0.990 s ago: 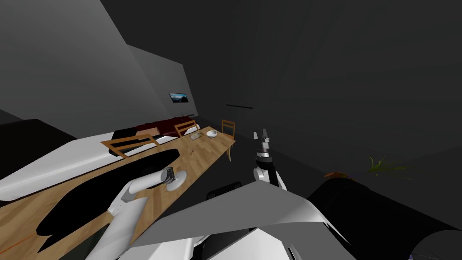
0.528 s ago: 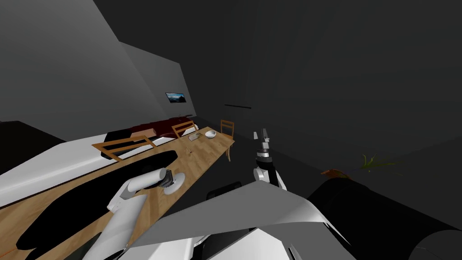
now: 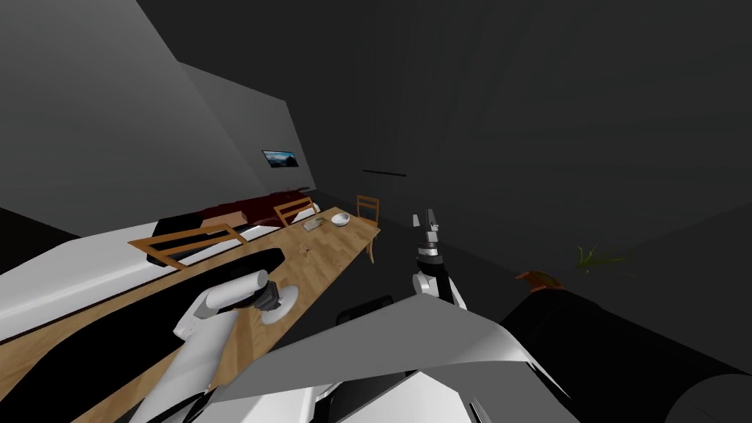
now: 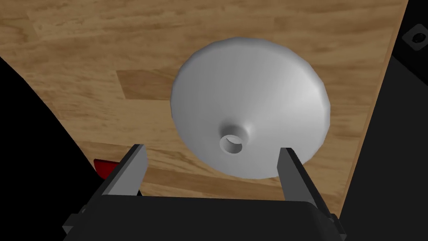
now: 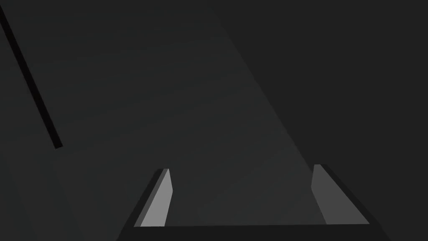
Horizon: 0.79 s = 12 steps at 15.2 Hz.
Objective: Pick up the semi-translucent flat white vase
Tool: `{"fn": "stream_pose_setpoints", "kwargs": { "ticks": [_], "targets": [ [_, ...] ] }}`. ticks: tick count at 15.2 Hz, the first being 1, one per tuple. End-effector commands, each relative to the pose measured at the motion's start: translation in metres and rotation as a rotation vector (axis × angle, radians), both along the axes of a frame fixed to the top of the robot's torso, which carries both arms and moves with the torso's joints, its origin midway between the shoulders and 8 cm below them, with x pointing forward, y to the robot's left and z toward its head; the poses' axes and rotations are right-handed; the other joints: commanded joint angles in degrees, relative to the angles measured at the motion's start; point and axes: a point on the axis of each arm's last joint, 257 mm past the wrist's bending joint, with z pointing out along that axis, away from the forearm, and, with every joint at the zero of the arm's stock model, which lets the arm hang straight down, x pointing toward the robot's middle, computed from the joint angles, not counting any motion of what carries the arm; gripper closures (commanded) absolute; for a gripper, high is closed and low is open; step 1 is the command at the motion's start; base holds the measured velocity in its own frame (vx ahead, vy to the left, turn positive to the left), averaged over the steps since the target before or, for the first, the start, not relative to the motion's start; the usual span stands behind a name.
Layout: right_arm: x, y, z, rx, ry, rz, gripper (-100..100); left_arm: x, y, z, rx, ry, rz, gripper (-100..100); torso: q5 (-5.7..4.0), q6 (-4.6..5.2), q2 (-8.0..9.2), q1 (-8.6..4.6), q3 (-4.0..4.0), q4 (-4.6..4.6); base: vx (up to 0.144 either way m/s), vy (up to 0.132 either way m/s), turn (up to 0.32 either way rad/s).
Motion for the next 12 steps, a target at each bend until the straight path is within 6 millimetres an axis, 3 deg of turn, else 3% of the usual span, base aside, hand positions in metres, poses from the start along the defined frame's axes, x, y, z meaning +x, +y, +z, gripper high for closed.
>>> {"fn": "stream_pose_setpoints", "kwargs": {
  "ticks": [1, 7, 11, 12],
  "targets": [
    [0.000, 0.000, 0.000, 0.000, 0.000, 0.000, 0, -0.007, -0.001, -0.001, -0.016, 0.032, 0.018, -100, 0.00, 0.00, 0.00, 0.00, 0.00, 0.00, 0.013, 0.005, -0.045],
    [0.000, 0.000, 0.000, 0.000, 0.000, 0.000, 0, -0.027, -0.005, -0.003, -0.073, 0.135, 0.083, -100, 0.00, 0.01, 0.00, 0.00, 0.00, 0.00, 0.015, 0.008, -0.054],
    [0.000, 0.000, 0.000, 0.000, 0.000, 0.000, 0, -0.029, -0.006, -0.002, -0.080, 0.146, 0.090, -100, 0.00, 0.00, 0.00, 0.00, 0.00, 0.00, 0.013, 0.007, -0.033],
    [0.000, 0.000, 0.000, 0.000, 0.000, 0.000, 0, -0.032, -0.007, -0.012, -0.083, 0.150, 0.091, -100, 0.00, -0.01, 0.02, -0.01, 0.01, 0.00, 0.013, 0.006, 0.010]
  ]
}}
